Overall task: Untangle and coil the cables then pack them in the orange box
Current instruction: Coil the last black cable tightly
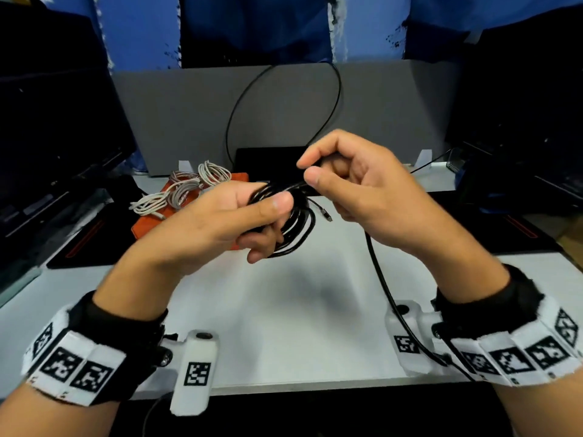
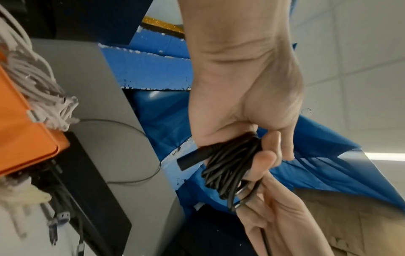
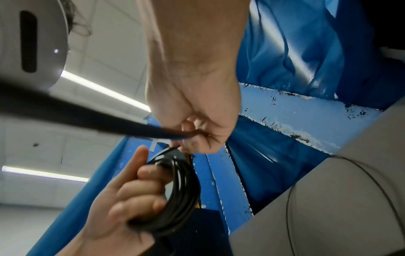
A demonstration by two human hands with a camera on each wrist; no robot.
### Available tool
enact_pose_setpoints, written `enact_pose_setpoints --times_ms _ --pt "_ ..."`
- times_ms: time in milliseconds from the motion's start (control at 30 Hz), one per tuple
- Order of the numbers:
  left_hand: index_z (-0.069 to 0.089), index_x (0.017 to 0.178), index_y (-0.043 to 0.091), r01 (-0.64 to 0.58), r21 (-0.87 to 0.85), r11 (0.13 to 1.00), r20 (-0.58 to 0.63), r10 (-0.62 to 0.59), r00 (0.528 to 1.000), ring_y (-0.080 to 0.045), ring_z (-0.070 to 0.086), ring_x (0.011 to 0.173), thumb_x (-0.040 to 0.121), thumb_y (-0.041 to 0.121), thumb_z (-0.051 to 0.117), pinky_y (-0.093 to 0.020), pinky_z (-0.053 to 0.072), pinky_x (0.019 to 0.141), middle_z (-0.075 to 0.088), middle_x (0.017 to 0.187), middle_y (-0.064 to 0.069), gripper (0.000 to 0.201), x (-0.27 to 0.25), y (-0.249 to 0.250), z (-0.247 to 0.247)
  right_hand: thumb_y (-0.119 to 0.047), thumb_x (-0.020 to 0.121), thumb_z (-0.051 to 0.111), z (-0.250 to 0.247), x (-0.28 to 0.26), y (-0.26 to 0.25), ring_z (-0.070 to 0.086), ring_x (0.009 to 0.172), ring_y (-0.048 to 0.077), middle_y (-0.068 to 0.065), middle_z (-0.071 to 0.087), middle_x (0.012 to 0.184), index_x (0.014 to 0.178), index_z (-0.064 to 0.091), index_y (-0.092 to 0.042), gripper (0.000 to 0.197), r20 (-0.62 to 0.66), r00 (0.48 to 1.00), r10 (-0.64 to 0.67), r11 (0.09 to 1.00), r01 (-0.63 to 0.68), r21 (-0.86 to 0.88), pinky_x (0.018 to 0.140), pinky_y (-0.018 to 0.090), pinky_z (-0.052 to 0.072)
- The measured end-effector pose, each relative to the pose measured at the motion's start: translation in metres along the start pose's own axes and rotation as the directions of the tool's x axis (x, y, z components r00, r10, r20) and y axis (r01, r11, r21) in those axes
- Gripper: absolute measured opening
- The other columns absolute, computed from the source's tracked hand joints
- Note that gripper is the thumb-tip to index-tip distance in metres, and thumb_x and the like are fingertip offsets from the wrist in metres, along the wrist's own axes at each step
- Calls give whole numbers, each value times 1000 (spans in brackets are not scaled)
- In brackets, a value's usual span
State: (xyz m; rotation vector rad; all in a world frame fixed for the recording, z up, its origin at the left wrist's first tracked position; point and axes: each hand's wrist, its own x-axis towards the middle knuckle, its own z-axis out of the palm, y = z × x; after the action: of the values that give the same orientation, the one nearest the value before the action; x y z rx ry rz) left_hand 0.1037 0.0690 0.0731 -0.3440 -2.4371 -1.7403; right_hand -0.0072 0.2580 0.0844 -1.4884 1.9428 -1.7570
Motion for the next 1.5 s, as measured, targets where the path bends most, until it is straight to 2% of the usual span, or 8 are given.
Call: enact_pose_setpoints --times_ms 233,433,533,767,1000,1167,1333,1500 --pt "55 70 21 -107 -559 822 -161 18 987 -10 40 42 101 33 47 -24 53 79 27 43 12 34 10 1 14 -46 110 29 38 -8 19 64 102 6 -10 67 107 131 57 -24 41 -151 985 -78 956 31 -293 87 31 51" --pt "65 95 10 -5 -701 714 134 138 981 -12 56 64 102 35 53 -29 44 101 36 50 9 29 3 -2 1 -48 110 27 50 -14 21 67 81 29 7 69 92 128 53 -21 42 -120 988 -97 985 78 -155 70 52 54" --pt "63 89 12 6 -711 703 163 157 974 -14 61 67 104 29 51 -29 45 104 40 50 7 26 -2 3 -3 -51 108 26 51 -12 17 58 62 13 -7 62 77 123 54 -18 46 -43 996 -82 996 84 43 53 34 49" --pt "55 85 18 -270 -829 490 -274 65 959 -8 54 61 109 42 36 -27 49 94 52 54 10 38 9 12 11 -32 111 42 42 0 22 31 49 11 4 35 64 125 57 -27 21 -4 999 44 970 -42 238 43 32 22" --pt "66 86 23 -297 -51 954 -604 207 770 -20 65 84 110 34 39 -39 54 86 69 80 5 37 13 0 2 -21 109 49 54 -15 28 50 57 2 -7 55 75 126 52 -11 20 423 878 222 939 -75 -337 59 19 45" --pt "59 80 17 -19 684 729 -297 303 905 -14 62 70 102 43 45 -42 48 71 66 72 2 37 9 -13 2 -21 105 56 34 -12 3 52 63 3 -9 55 66 101 71 -13 17 315 947 62 871 102 -480 58 21 36" --pt "57 74 13 -3 113 994 -79 12 997 -21 47 58 103 48 41 -35 45 62 50 56 0 48 1 -4 -3 -34 95 73 4 -7 -7 47 55 9 -9 56 58 83 66 -16 23 5 991 -135 900 124 -419 55 26 40" --pt "42 69 1 -121 -112 986 71 129 989 -20 41 46 100 39 55 -33 48 78 34 48 6 51 1 -6 9 -60 101 44 11 -6 2 57 72 6 -23 58 78 108 60 -20 44 -19 984 -177 864 146 -482 68 33 46"
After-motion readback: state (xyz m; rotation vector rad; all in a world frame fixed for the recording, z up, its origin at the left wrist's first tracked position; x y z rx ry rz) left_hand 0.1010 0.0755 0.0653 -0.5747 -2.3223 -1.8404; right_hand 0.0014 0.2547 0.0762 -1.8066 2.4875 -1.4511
